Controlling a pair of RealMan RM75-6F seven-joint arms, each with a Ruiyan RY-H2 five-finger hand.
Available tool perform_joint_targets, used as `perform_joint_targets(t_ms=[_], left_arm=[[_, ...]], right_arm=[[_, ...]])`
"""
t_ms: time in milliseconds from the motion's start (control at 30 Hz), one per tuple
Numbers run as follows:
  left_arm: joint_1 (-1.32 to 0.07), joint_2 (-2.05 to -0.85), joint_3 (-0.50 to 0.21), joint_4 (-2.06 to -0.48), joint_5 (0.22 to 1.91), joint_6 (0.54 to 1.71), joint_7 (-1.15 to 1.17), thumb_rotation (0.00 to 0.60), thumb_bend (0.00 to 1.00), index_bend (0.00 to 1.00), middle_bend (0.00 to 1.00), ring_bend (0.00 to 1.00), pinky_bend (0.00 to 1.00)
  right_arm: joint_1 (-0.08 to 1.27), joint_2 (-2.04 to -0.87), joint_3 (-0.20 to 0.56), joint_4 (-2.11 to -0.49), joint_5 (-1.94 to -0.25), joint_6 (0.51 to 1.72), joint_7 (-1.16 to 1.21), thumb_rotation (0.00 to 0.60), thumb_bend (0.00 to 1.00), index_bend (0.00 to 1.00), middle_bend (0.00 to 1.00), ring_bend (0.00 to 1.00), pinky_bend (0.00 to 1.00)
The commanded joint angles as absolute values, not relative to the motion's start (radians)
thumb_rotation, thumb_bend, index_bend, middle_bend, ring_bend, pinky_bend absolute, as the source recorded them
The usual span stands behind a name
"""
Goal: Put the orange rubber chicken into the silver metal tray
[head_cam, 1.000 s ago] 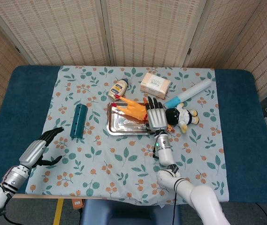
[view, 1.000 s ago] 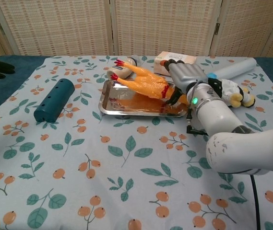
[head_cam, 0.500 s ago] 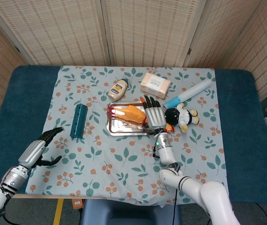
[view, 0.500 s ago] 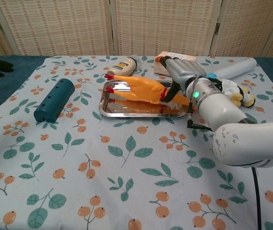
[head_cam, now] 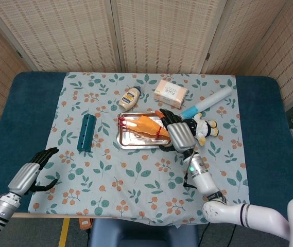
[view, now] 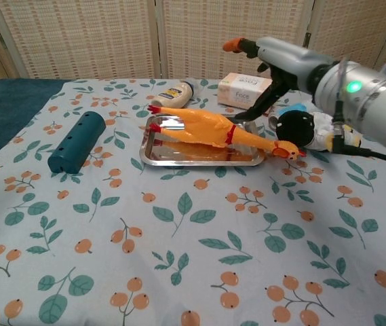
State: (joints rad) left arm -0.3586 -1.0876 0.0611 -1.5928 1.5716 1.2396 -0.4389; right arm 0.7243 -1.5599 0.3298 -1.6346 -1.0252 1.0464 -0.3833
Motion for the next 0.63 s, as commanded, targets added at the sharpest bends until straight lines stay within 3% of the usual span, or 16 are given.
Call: perform_joint_targets(t_ms=[33,167,267,400,633], left_arm=[[-0.248,-1.087,0.066,-1.585,1.511,1.372,-0.23,0.6,0.35,0.0,0.0,0.0,0.0],[-0.145,-1.167,0.035,-1.521,1.466,1.542,-0.065,0.6,0.36,0.0,0.0,0.0,0.0],[-0.124,-1.173,0.026,-1.512,1.47,1.576,-0.027,0.6,0.37,0.0,0.0,0.0,0.0],[-0.102,-1.174,0.024,-1.518,1.506,1.625,0.004,0.6,0.38,0.0,0.0,0.0,0.0],[-0.079,-1.166,0.01,-1.54,1.508,1.641,0.022,0.6,0.38,0.0,0.0,0.0,0.0]], right_arm=[[0.486,-1.298,0.121,-1.902,-1.187,1.266,-0.509,0.6,0.11,0.0,0.0,0.0,0.12],[0.318,-1.291,-0.038,-1.843,-1.351,1.492,-0.612,0.6,0.11,0.0,0.0,0.0,0.08],[0.207,-1.328,-0.092,-1.75,-1.398,1.612,-0.554,0.6,0.11,0.0,0.0,0.0,0.04],[0.142,-1.34,-0.111,-1.646,-1.431,1.658,-0.438,0.6,0.11,0.0,0.0,0.0,0.02],[0.122,-1.268,-0.087,-1.682,-1.452,1.646,-0.361,0.6,0.11,0.0,0.0,0.0,0.02]])
